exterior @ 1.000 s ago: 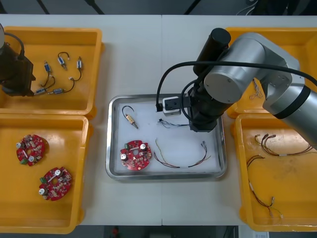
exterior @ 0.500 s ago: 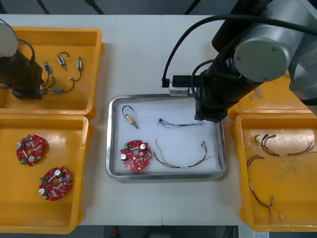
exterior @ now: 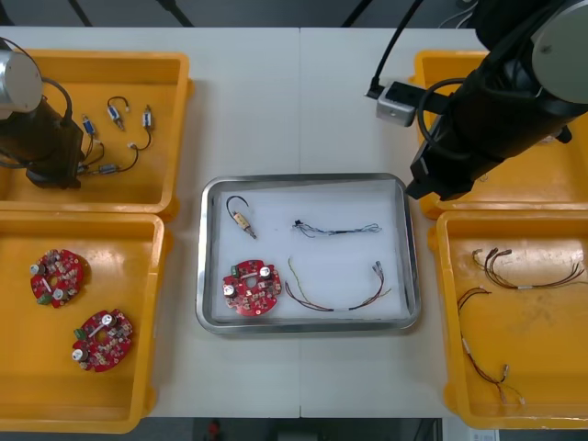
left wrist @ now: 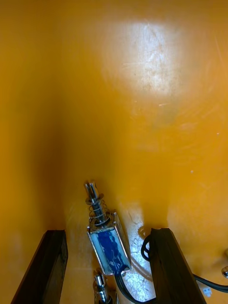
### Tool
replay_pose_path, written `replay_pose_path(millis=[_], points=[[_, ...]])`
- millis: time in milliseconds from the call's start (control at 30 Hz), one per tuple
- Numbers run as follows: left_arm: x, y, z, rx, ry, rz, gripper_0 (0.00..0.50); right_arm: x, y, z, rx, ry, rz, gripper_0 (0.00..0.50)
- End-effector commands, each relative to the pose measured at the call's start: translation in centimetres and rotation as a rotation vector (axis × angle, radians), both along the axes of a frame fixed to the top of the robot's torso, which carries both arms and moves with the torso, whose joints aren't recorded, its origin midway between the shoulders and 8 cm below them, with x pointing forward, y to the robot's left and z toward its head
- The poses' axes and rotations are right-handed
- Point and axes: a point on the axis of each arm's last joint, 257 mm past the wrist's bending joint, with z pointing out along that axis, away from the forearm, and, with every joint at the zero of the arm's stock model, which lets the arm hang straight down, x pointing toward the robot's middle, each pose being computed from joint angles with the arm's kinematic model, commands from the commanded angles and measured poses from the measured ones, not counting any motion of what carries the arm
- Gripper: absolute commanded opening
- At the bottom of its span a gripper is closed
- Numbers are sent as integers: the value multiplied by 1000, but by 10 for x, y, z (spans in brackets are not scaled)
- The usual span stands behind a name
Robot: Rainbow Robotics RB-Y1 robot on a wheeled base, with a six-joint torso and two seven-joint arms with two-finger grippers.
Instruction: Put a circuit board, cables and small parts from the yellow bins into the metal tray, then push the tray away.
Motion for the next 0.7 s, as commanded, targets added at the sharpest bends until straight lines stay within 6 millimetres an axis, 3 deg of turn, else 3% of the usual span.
replay_pose_path(millis=[33, 133, 167, 233, 300, 333, 700], points=[[0, -4, -8, -10, -9, 19, 500, 3, -42, 19, 65, -10, -203, 500], [1, -4, -8, -9, -13, 20, 500, 4, -63, 22, 103, -6, -305, 500], [1, -4, -8, -10, -12, 20, 387, 5, -71, 23, 115, -5, -346, 500], [0, -5, -10, -10, -9, 18, 81, 5, -91, 24, 129, -7, -434, 500], [1, -5, -10, -11, -12, 18, 19, 4, -104, 24, 139, -15, -497, 500], [1, -5, -10, -10, -12, 17, 1, 3, -114, 24, 143, -24, -539, 500], [1, -5, -10, -12, -12, 21, 0, -16, -179, 15, 176, -14, -799, 500]])
